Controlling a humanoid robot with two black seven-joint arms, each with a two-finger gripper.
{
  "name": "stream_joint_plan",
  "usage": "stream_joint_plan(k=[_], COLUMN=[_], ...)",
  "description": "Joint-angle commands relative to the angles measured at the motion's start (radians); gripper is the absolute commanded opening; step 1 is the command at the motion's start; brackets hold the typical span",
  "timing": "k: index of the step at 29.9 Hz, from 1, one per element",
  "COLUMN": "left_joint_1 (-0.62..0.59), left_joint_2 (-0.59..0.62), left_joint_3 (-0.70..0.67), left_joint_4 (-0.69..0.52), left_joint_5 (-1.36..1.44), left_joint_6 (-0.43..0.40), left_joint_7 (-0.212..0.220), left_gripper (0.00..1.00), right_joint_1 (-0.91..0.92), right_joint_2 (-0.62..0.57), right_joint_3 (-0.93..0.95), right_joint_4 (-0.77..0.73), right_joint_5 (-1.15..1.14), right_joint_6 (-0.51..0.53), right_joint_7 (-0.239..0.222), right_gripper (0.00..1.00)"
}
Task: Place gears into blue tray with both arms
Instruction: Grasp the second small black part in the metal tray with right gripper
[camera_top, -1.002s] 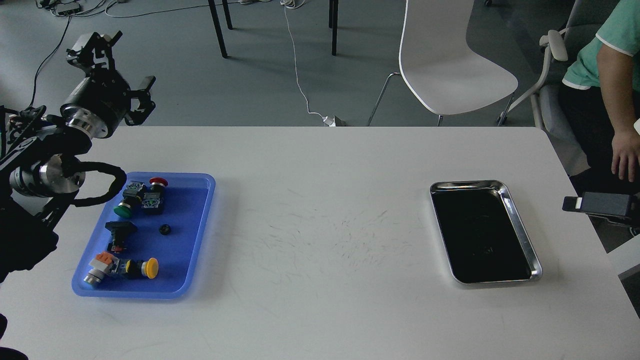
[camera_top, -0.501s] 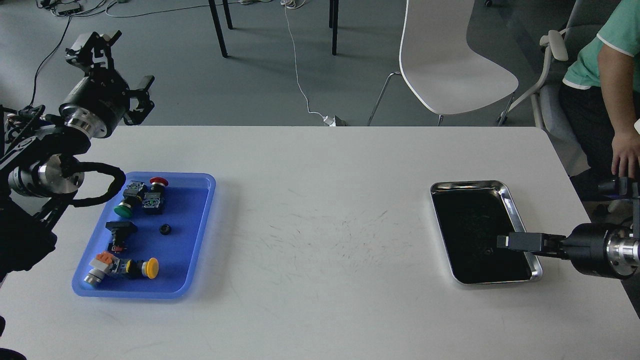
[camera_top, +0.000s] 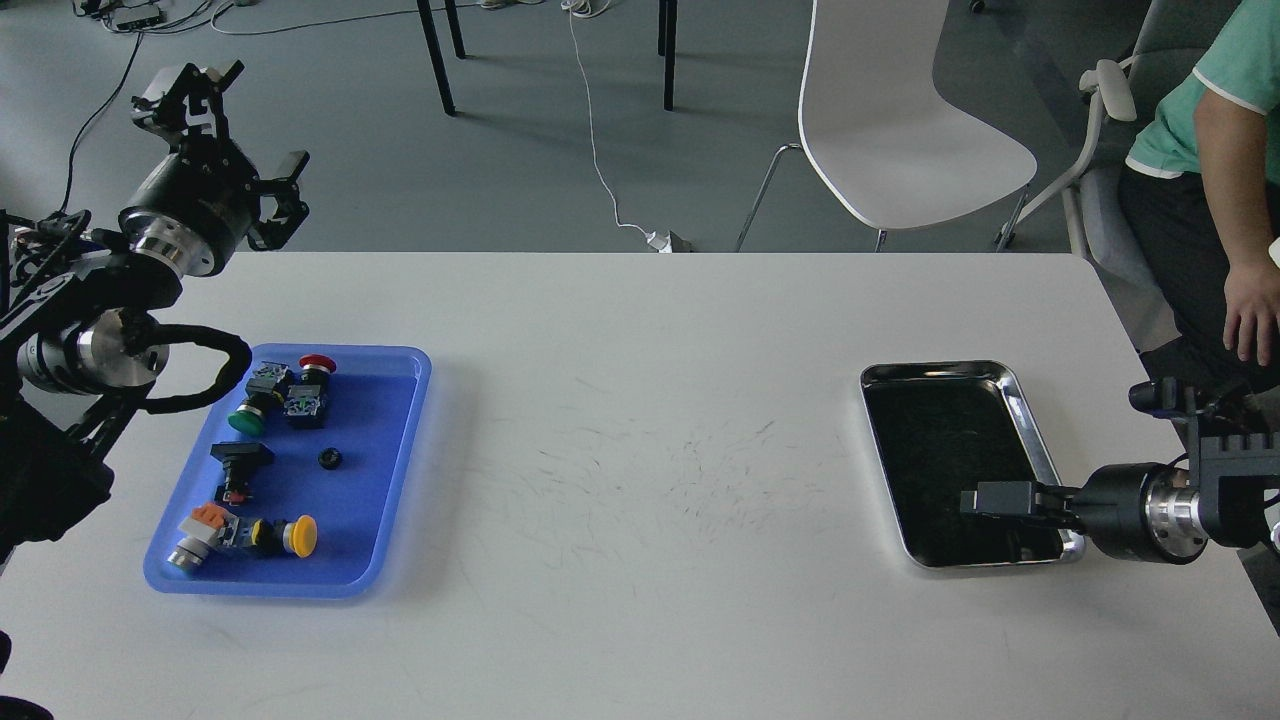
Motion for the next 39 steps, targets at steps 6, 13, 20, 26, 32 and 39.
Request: stream_joint_plan(k=[6,13,20,26,32,39], left_joint_1=[0.0,0.0,0.0,0.0,-0.002,-0.002], left_joint_2=[0.0,0.0,0.0,0.0,0.0,-0.002], left_joint_3=[-0.003,-0.005,-0.006,-0.006,-0.006,-0.005], left_joint_4=[-0.001,-0.001,-0.001,-0.001,-0.001,-0.001], left_joint_5=[0.0,0.0,0.0,0.0,0.0,0.0], left_joint_6=[0.0,0.0,0.003,0.003,0.005,0.009], left_joint_7=[0.001,-0.001,0.0,0.001,-0.001,-0.001], left_gripper=[0.98,0.98,0.98,0.98,0.98,0.98], right_joint_1=[0.153,0.236,0.251,0.261,0.262,0.288], right_joint_2=[0.065,0.121,0.143,0.141,0.141,0.135], right_joint_3=[-0.175,-0.274,-0.297,-0.315,-0.315,-0.315], right_joint_4=[-0.062,-0.111,-0.126,-0.126,-0.128,-0.123], right_joint_5=[0.002,0.002,0.002,0.002,0.0,-0.001], right_joint_6=[0.0,0.008,0.014,0.037,0.038,0.038], right_joint_7=[-0.003,-0.002,0.0,0.007,0.009,0.01], right_gripper=[0.77,0.61,0.54,0.25,0.15,0.02])
